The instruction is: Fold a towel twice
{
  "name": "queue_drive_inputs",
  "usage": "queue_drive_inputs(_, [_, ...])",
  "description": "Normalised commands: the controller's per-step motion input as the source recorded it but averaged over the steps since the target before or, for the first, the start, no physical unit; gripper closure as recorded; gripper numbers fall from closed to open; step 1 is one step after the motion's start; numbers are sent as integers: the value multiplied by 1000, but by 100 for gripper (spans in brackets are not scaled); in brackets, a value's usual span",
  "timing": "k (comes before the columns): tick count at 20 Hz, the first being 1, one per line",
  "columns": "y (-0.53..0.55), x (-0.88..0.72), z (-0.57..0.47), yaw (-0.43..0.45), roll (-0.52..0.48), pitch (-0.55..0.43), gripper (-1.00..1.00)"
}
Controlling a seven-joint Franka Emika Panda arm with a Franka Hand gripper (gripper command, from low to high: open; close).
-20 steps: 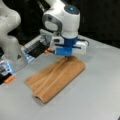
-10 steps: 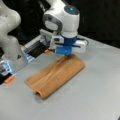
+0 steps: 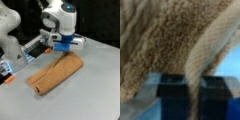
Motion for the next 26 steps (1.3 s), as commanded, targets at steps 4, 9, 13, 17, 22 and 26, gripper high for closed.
queue_drive_inputs(4, [-51, -522, -139, -17, 192, -250, 100])
queue_drive_inputs(9, [-72, -347, -211, -19, 158, -306, 100])
queue_drive_inputs(13, [-95, -201, -265, 10, 114, -313, -100])
queue_drive_inputs(17, [-76, -111, -241, -5, 103, -249, -100])
queue_drive_inputs(22, [-13, -72, -126, -15, 104, -148, -100])
queue_drive_inputs(26, [42, -55, 7, -29, 113, -66, -100])
